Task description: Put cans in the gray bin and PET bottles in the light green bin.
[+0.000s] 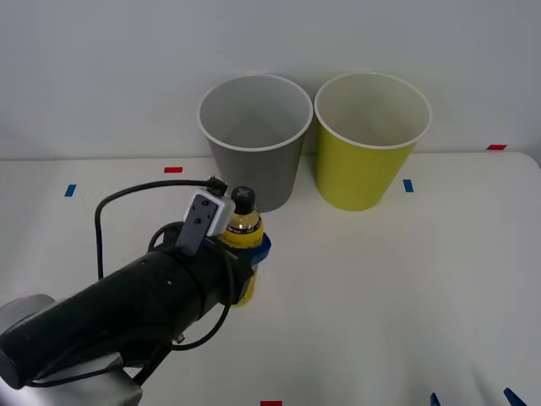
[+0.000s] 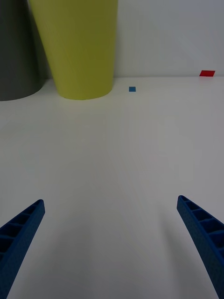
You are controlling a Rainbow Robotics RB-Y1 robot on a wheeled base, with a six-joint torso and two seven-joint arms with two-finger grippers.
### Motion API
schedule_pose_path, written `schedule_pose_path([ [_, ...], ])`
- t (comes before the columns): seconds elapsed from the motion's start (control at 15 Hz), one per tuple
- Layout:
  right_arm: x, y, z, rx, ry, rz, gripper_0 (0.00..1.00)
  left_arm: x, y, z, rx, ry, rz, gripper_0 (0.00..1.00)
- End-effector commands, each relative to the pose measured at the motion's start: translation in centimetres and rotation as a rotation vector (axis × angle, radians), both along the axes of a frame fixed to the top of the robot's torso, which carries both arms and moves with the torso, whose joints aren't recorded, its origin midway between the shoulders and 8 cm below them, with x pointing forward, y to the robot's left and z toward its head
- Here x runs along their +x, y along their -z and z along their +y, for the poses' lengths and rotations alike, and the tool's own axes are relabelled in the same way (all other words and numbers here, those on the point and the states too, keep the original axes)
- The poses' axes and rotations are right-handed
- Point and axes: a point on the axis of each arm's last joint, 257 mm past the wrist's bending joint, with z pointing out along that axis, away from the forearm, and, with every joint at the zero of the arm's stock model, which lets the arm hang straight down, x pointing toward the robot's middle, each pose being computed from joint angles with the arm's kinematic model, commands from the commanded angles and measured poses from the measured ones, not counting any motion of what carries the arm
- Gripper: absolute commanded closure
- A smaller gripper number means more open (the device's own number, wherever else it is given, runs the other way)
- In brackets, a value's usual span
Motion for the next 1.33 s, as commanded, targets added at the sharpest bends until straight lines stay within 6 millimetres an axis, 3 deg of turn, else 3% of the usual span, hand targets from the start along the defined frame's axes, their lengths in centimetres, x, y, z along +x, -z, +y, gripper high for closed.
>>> schedule_pose_path([
  [0.07,0.0,0.0,0.0,0.0,0.0,0.0,0.01,0.9,-6.6,1.1,-0.04,0.008,-0.021,1.0],
  [0.33,0.0,0.0,0.0,0.0,0.0,0.0,0.01,3.1,-13.1,2.3,-0.063,-0.016,-0.109,1.0],
  [0.47,0.0,0.0,0.0,0.0,0.0,0.0,0.02,5.1,-15.2,2.3,-0.074,-0.042,-0.15,1.0],
  [0.67,0.0,0.0,0.0,0.0,0.0,0.0,0.01,8.6,-19.8,0.7,-0.124,-0.039,-0.203,1.0],
  [0.87,0.0,0.0,0.0,0.0,0.0,0.0,0.01,10.3,-23.9,-2.0,-0.136,-0.001,-0.243,1.0],
  [0.93,0.0,0.0,0.0,0.0,0.0,0.0,0.01,10.6,-24.8,-3.0,-0.144,0.014,-0.245,1.0],
  [1.33,0.0,0.0,0.0,0.0,0.0,0.0,0.01,13.1,-25.1,-10.3,-0.176,0.096,-0.196,1.0],
])
